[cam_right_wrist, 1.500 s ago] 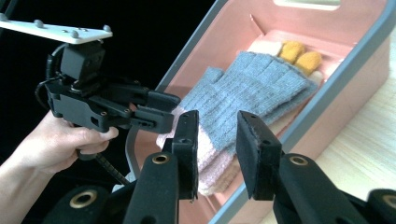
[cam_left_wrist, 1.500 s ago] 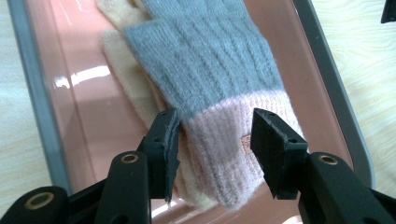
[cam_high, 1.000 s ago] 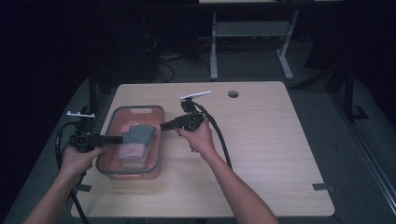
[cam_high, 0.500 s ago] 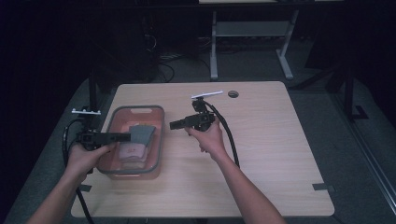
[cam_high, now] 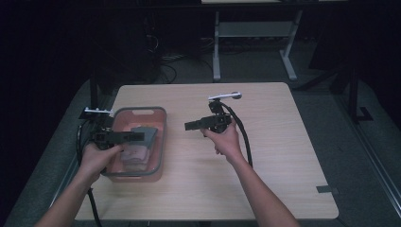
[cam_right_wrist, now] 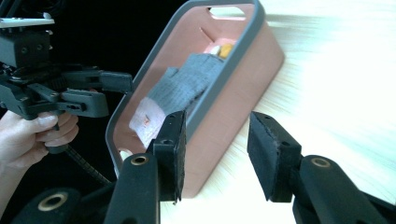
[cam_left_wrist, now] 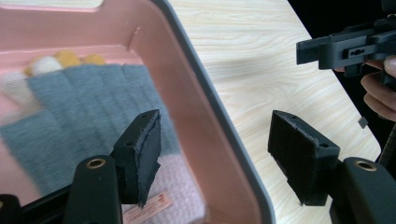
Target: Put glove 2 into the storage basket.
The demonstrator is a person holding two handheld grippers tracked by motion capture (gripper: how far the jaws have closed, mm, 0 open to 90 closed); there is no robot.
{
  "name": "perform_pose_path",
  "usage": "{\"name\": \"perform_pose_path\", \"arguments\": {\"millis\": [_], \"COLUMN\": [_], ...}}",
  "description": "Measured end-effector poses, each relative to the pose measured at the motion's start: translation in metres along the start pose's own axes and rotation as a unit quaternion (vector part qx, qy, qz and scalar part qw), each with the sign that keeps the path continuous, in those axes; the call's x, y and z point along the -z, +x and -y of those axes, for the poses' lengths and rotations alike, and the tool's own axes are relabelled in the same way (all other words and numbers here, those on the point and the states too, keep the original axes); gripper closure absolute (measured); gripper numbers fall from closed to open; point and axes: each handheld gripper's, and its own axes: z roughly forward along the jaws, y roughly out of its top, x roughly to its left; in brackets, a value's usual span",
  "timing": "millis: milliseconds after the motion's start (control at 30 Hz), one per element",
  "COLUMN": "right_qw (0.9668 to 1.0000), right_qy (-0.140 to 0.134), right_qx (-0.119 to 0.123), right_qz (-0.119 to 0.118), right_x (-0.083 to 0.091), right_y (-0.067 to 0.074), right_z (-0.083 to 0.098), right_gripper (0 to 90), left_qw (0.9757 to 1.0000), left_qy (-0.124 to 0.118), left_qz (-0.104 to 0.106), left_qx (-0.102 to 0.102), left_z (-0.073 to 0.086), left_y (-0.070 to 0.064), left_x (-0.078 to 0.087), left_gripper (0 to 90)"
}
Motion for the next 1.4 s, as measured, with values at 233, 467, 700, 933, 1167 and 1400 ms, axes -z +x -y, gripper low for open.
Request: {"name": "perform_pose_path", "arguments": {"millis": [233, 467, 700, 933, 1167, 1400], "right_qw": [0.9999, 0.9998, 0.9996, 0.9992, 0.9986, 0.9979], "right_qy": [-0.008, -0.012, -0.018, -0.026, -0.034, -0.04], "right_qx": [-0.009, -0.015, -0.021, -0.024, -0.035, -0.044], "right_qz": [0.0, 0.003, 0.01, 0.019, 0.019, 0.024], "right_x": [0.013, 0.021, 0.03, 0.043, 0.052, 0.062], "right_y": [-0.009, -0.015, -0.021, -0.028, -0.033, -0.039], "right_z": [0.006, 0.008, 0.012, 0.015, 0.021, 0.027], "right_gripper": [56.5, 56.2, 56.0, 55.3, 54.9, 54.0], "left_qw": [0.9999, 0.9998, 0.9996, 0.9992, 0.9985, 0.9979], "left_qy": [0.002, 0.002, 0.004, 0.008, 0.016, 0.016], "left_qz": [0.011, 0.016, 0.023, 0.031, 0.038, 0.046], "left_qx": [-0.006, -0.011, -0.015, -0.025, -0.035, -0.042], "left_z": [-0.003, -0.005, -0.006, -0.009, -0.011, -0.012], "left_y": [-0.009, -0.016, -0.022, -0.035, -0.045, -0.057], "left_x": [-0.008, -0.014, -0.019, -0.026, -0.037, -0.047], "left_gripper": [34.0, 33.1, 31.9, 28.8, 28.1, 28.0]}}
